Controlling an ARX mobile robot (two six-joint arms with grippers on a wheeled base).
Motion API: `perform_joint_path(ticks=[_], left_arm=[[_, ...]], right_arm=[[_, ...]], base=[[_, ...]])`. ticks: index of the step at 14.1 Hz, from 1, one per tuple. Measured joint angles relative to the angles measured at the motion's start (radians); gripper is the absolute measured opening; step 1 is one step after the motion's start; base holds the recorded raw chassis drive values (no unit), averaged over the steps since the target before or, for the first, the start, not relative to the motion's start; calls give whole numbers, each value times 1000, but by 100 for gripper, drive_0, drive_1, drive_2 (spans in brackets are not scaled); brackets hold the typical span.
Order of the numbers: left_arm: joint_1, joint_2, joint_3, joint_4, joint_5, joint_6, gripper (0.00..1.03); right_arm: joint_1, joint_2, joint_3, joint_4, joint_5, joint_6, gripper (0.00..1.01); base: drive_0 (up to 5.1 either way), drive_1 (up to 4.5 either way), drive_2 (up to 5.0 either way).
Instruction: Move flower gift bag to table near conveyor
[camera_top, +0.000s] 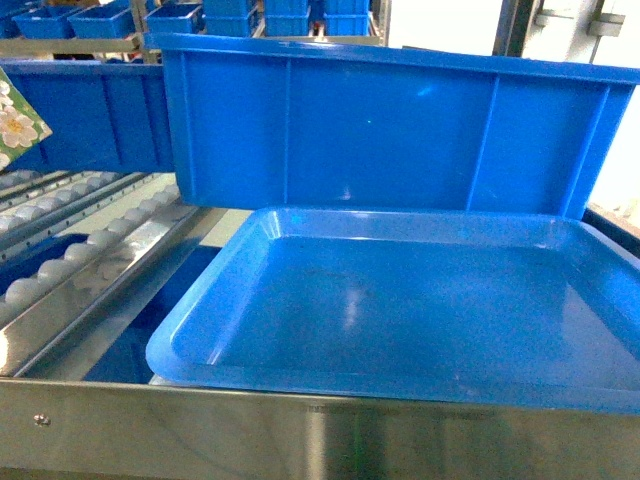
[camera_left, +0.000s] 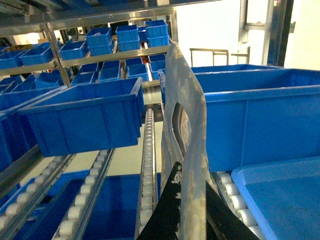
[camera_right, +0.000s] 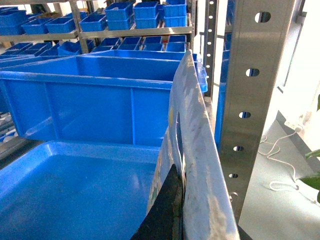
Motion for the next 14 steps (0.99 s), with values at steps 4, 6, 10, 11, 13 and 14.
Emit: perform_joint_path(ticks=[4, 6, 10, 11, 13, 14], left_arm=[[0, -2, -1, 0, 8, 0, 2], [-2, -3, -1, 1, 13, 0, 2], [-1, -2, -2, -1, 12, 0, 2], [-1, -3, -2, 2, 12, 0, 2], [-1, -2, -2, 1, 12, 0, 2], [-1, -3, -2, 0, 12, 0, 2]], right_arm=[[0, 0, 0, 2, 0, 0, 2], [-5, 4, 0, -1, 1, 0, 2], [-4, 4, 0, -1, 0, 0, 2], [-4, 4, 0, 0, 0, 0, 2], [-4, 4, 0, -2, 0, 0, 2], [-4, 4, 0, 2, 0, 0, 2]], base=[[-116, 23, 96], [-428, 54, 431], [-419, -2, 445], [-421, -13, 445], [-420, -10, 444], [-425, -17, 440]])
